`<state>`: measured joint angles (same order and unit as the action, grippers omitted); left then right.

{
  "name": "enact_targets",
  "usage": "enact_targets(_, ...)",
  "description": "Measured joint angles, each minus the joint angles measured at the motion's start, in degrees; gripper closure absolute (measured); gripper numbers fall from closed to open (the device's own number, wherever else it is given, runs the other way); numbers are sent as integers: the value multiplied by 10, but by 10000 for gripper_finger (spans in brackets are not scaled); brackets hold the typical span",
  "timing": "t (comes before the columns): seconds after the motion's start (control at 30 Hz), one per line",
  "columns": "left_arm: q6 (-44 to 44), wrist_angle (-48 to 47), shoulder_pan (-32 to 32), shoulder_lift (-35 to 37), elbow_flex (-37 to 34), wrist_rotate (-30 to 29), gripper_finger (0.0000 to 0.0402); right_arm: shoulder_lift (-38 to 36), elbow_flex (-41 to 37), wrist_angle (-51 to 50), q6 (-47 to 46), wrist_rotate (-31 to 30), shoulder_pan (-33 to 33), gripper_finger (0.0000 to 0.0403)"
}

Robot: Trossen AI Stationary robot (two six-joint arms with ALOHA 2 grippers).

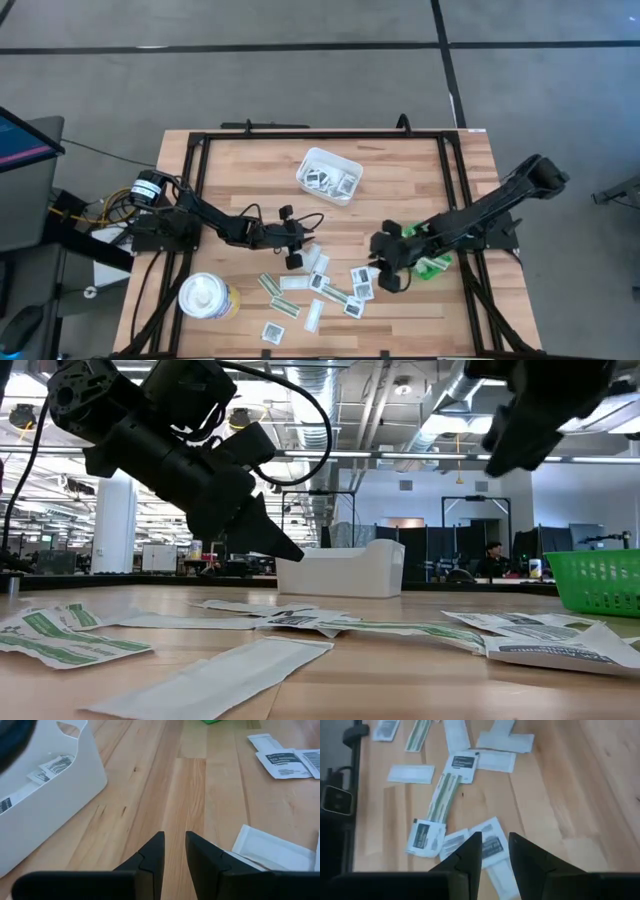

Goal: Pick & Place First Aid Supplies
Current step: Put the towelette pack into the white bin

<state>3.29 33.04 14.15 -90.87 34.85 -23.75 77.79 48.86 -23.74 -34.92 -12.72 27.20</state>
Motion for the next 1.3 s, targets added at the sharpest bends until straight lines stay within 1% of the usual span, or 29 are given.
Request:
enact_targets(0.13,0,0,0,0,0,0,323,65,0,-6,5,12,0,312)
enact_targets(0.23,0,0,0,0,0,0,323,112,0,1,9,34,0,312)
enact_targets(0.37,0,0,-3,0,0,0,323,161,0,29,27,58,-14,312)
enact_targets(0.53,0,0,-11,0,0,0,323,178,1,92,82,54,-24,312)
enact_targets(0.63,0,0,-10,0,0,0,323,193,0,109,129,53,-24,312)
enact_targets(0.73,0,0,-10,0,0,0,323,208,0,110,152,53,-24,312)
enact_targets(1.13,0,0,-10,0,0,0,323,219,0,110,150,55,-49,310)
enact_targets(1.3,0,0,-10,0,0,0,323,219,0,137,150,84,-45,310)
